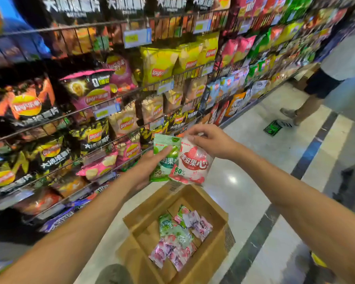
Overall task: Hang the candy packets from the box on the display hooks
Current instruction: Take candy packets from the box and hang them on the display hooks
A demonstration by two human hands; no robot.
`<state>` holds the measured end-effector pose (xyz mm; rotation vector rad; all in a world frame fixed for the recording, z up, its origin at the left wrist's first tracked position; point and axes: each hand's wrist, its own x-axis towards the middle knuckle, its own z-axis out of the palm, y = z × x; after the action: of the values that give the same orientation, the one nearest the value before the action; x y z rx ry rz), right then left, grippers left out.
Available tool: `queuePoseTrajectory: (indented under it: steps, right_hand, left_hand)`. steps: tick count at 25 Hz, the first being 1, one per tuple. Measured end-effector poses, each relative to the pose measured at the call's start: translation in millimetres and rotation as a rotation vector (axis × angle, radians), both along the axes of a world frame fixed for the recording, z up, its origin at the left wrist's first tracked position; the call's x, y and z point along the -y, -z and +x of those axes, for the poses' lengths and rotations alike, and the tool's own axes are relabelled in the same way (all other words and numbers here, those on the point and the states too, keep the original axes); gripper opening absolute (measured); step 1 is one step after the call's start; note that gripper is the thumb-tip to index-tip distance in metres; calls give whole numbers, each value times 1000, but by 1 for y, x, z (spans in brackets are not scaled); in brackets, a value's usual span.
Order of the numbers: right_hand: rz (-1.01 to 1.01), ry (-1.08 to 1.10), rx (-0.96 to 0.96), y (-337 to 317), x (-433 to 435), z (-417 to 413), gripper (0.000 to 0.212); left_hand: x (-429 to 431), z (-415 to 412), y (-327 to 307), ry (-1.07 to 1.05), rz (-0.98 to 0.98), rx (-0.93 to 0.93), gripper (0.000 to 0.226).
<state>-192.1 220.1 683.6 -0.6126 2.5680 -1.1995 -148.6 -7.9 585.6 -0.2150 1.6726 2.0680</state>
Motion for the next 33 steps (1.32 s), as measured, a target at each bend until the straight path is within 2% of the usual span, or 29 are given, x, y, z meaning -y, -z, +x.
queuePoseTrajectory:
  steps: [3,6,7,8,10,11,12,14,15,16,18,19,20,21,23,24,27,29,32,33]
  right_hand:
    - [4,38,-48,-82,9,4,11]
    - [-54,106,-134,-145,20,16,10]
    - [-74,119,-165,-161,22,21,9]
    - [-89,117,-202,-176,25,25,7]
    - [-115,98,-264,-195,29,35,8]
    - [-125,107,-303,-203,31,40,11]
    - [-145,129,-354,-210,33,49,20]
    - [-275,224,-353,-212,35,67,50]
    - [-347,278,-294,-208,37,74,65]
    - [-389,312,-205,-205,41,84,76]
    - [-423,269,9,-196,56,102,84]
    - [-438,207,68,-189,64,108,78]
    - [-464,158,91,-184,74,115,65]
    - [-495,119,101,-183,83,124,54]
    - [-549,65,134,-181,99,135,48]
    - [-561,46,143,-184,107,140,42]
    - [-581,23,141,-193,126,150,10]
    - [-567,6,128,-197,142,155,21]
    - [-574,-66,98,-193,180,160,40]
    - [-573,-94,103,-192,194,164,45]
  left_hand:
    - [-5,11,-87,33,-63,-122,75]
    - [-5,23,-152,57,-120,-214,39]
    - [-4,27,-167,44,-149,-235,34]
    - [-4,31,-183,25,-171,-267,42]
    - [-3,39,-204,-18,-189,-285,74]
    - [-3,43,-212,-52,-203,-291,82]
    - [-2,51,-223,-75,-197,-293,78]
    - [4,67,-240,-140,-146,-291,42]
    - [8,75,-247,-196,-123,-298,37]
    - [11,86,-256,-249,-130,-287,52]
    - [22,104,-262,-310,-146,-323,101]
    - [24,110,-265,-351,-146,-355,103]
    - [28,117,-267,-372,-133,-349,92]
    - [29,128,-276,-379,-103,-337,73]
    - [33,154,-292,-404,-98,-311,26]
    - [38,167,-296,-425,-94,-329,19]
    - [70,193,-297,-541,-80,-310,26]
    - [99,206,-287,-625,-127,-330,54]
    - [140,237,-284,-739,-194,-356,57]
    - [151,247,-286,-769,-193,-365,52]
